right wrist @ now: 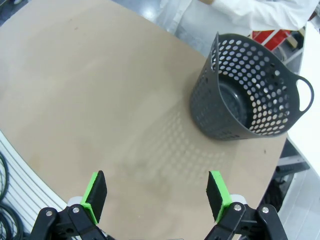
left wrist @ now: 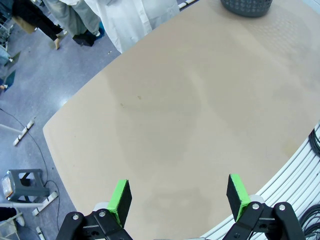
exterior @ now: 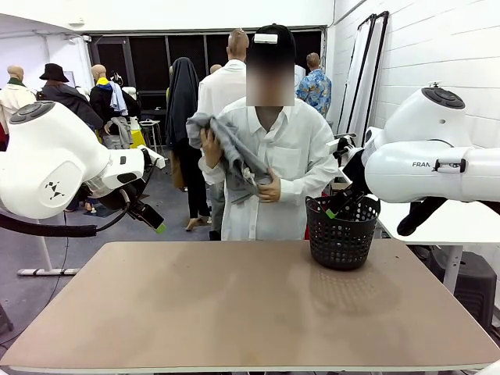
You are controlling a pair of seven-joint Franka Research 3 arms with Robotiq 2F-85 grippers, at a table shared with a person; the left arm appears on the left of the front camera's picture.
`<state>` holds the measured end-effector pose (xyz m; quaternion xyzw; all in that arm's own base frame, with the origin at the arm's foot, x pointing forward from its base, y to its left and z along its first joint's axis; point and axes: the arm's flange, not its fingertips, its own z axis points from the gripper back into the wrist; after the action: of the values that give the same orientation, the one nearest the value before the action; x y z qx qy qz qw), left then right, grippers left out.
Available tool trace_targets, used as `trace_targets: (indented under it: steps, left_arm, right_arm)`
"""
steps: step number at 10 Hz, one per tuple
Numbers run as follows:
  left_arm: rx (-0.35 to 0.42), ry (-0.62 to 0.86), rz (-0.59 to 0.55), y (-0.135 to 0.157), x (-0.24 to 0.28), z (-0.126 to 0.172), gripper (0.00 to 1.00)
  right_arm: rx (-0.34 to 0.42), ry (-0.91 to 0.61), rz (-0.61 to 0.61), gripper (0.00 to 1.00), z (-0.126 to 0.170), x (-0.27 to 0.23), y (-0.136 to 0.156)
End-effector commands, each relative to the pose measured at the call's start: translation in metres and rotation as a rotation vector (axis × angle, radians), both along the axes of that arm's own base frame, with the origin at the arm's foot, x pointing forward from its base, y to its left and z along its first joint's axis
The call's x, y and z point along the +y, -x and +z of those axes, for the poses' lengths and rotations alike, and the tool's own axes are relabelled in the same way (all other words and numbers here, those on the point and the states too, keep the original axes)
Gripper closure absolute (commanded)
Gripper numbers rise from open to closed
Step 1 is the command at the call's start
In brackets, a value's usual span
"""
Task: Fold the training pants.
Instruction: Grab both ends of the Training pants handed by a person.
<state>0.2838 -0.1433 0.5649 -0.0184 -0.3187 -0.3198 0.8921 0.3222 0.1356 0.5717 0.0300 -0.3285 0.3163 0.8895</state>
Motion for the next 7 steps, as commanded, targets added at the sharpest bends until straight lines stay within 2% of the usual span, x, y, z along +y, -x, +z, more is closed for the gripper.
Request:
trace_targets:
  steps: [1,7]
  left_arm:
    - [-0.013,-0.004,-0.001,-0.0006,-0.0001,0.0007,0.0]
    - [-0.013,-0.004,-0.001,-0.0006,-0.0001,0.0007,0.0]
  right_arm:
    - [-0.009,-0.004,0.0,0.0,0.0,0.0009,-0.0014]
    - [-0.009,-0.004,0.0,0.0,0.0,0.0009,-0.0014]
